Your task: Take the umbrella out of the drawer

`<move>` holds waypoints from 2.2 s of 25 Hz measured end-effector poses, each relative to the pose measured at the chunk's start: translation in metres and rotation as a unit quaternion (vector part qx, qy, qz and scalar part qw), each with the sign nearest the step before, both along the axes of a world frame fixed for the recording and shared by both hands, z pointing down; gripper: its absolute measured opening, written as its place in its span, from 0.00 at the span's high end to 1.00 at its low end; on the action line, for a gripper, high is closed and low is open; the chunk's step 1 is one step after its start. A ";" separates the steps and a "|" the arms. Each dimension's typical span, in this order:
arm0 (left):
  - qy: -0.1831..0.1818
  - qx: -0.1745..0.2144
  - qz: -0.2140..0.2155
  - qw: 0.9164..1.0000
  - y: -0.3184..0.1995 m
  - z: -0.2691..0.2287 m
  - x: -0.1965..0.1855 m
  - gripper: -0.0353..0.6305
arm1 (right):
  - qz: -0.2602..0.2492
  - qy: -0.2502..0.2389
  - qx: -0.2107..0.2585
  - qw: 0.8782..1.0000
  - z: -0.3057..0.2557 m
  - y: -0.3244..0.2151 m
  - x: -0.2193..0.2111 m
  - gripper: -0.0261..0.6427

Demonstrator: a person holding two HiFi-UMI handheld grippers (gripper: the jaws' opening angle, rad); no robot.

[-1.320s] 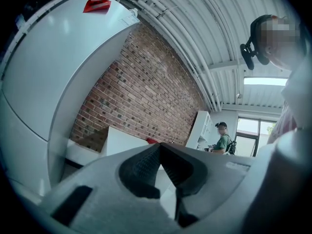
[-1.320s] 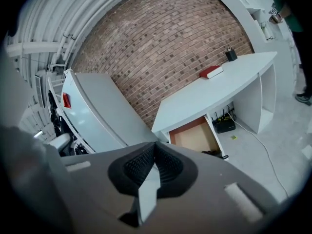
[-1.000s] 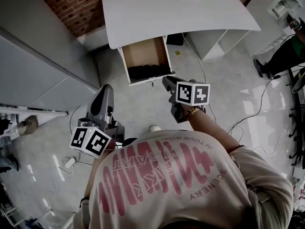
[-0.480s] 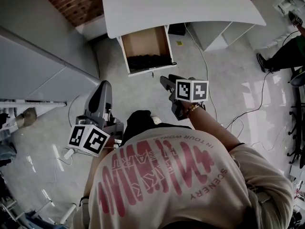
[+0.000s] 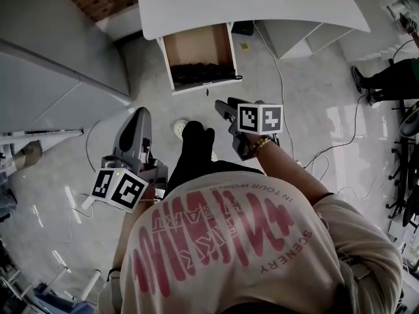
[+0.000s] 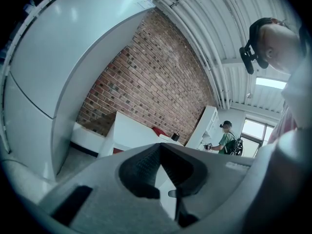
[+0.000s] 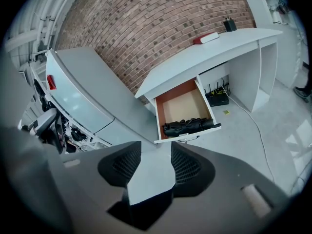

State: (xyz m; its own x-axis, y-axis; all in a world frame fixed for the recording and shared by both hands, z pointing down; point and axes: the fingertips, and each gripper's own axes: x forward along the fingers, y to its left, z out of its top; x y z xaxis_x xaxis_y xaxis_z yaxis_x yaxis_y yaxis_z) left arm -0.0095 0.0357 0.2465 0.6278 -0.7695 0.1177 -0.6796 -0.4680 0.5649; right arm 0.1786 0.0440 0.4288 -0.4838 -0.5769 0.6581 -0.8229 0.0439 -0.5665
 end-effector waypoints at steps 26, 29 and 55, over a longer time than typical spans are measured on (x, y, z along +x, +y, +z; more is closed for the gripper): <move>0.010 -0.121 -0.012 0.993 -0.096 0.108 -0.039 0.94 | -0.059 0.079 -0.078 0.992 0.092 -0.118 -0.009 0.61; 0.011 -0.131 -0.018 0.991 -0.101 0.119 -0.045 0.94 | -0.074 0.104 -0.082 0.988 0.106 -0.131 -0.009 0.61; 0.002 -0.186 -0.067 0.980 -0.120 0.188 -0.092 0.94 | -0.215 0.171 -0.075 0.958 0.188 -0.213 -0.034 0.50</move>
State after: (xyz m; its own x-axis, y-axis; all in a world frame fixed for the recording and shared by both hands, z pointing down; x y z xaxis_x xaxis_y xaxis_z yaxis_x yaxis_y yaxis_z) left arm -0.1015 -0.0845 0.4340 0.5245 -0.7494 0.4040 -0.7189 -0.1357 0.6818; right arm 0.1442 -0.1687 0.6165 -0.3967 -0.2583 0.8809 -0.8856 0.3603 -0.2932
